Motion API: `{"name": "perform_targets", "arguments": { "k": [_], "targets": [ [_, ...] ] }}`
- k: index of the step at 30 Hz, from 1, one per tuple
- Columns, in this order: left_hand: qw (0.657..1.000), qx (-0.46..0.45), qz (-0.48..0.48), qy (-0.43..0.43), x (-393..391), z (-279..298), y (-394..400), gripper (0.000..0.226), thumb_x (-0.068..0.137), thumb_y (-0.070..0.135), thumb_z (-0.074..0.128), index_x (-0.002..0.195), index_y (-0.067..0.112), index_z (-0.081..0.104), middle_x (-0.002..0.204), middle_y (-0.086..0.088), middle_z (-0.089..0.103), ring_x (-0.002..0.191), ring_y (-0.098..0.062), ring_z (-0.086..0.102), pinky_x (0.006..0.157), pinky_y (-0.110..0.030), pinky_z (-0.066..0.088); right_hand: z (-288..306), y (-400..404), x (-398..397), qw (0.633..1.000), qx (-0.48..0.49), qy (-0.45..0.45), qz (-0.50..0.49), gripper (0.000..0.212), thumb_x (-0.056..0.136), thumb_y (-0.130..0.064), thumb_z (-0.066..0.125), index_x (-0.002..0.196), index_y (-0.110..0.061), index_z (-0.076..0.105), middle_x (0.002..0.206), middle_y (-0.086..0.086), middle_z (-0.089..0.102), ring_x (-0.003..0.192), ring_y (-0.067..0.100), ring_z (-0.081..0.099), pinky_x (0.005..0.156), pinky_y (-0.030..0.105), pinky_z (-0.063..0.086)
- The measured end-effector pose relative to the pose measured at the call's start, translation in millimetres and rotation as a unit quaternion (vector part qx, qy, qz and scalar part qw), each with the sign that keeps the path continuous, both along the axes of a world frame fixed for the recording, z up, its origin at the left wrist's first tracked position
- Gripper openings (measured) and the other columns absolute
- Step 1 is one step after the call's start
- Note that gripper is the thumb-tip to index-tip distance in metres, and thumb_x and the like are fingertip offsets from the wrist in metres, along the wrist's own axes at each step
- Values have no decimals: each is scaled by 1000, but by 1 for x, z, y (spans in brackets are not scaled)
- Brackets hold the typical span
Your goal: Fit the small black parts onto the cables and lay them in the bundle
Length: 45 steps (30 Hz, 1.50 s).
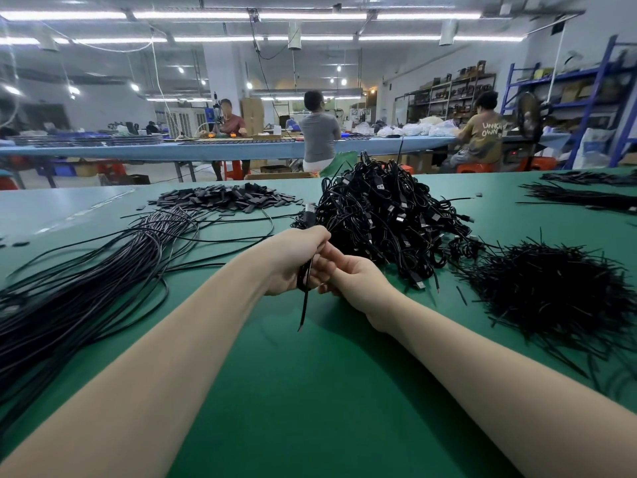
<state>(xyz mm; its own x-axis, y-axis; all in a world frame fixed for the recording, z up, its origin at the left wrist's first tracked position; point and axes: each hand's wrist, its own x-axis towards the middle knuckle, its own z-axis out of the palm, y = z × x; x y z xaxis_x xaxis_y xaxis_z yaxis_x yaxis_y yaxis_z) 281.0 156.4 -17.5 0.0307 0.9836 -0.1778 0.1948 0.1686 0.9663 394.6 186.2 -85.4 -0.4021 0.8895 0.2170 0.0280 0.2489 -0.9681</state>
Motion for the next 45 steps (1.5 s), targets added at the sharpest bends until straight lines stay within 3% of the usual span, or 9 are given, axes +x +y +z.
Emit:
{"name": "perform_targets", "arguments": {
  "k": [8,15,22,26,30,35,39,42,45],
  "targets": [
    [1000,-11,1,-5,-7,2,2,43,99,27,34,82,6,67,50,-2,53,40,-11,47,38,-16,38,0,0,0,1000,2,5,-2,18,96,-25,57,92,-10,67,74,-4,66,60,4,59,56,13,38],
    [999,-27,5,31,-7,2,4,47,96,26,37,77,3,73,50,-3,56,39,-11,51,38,-15,38,0,-2,-2,1000,13,11,20,26,98,-6,47,117,-6,64,80,-1,61,57,3,53,53,7,41],
    [993,-9,40,111,-16,-1,6,57,96,36,36,56,26,75,47,11,51,46,-7,39,52,-25,28,0,3,1,1000,0,10,-5,20,99,-23,50,91,-15,68,68,-7,63,58,7,54,56,17,38],
    [998,32,-22,-55,-19,-12,9,53,102,36,38,74,19,79,80,4,71,78,-14,58,72,-31,44,0,3,2,1000,2,16,-8,23,100,-25,48,92,-17,68,64,-9,65,56,6,58,54,17,37],
    [991,63,9,-122,-13,-23,11,47,101,40,41,77,18,75,88,0,66,78,-17,58,69,-31,47,2,-2,1,1000,6,13,21,25,97,-38,51,81,-26,66,63,-11,58,62,8,62,55,15,40],
    [989,53,8,-138,-13,-31,13,47,99,43,44,73,26,79,93,0,55,102,-18,51,103,-37,43,-2,-7,-5,984,121,-126,-17,30,87,-42,64,82,-15,52,71,0,51,65,13,48,63,32,40],
    [981,96,45,-164,-1,-35,14,46,101,39,41,75,22,74,79,1,49,74,-11,49,77,-24,46,-4,-10,-11,942,207,-246,-95,30,97,-41,42,103,-13,50,91,8,62,83,30,58,71,39,45],
    [982,103,17,-157,0,-37,12,44,100,42,42,78,24,76,71,7,58,58,-4,55,60,-18,47,-6,-8,-12,880,261,-352,-186,33,101,-39,28,110,-13,47,108,11,63,97,38,59,75,41,40],
    [985,135,19,-106,-5,-41,11,31,96,43,51,89,23,74,91,8,71,73,-4,65,73,-22,53,-4,-1,-2,855,259,-385,-231,27,103,-33,26,103,-14,45,106,11,64,96,36,61,76,40,40]
  ]
}}
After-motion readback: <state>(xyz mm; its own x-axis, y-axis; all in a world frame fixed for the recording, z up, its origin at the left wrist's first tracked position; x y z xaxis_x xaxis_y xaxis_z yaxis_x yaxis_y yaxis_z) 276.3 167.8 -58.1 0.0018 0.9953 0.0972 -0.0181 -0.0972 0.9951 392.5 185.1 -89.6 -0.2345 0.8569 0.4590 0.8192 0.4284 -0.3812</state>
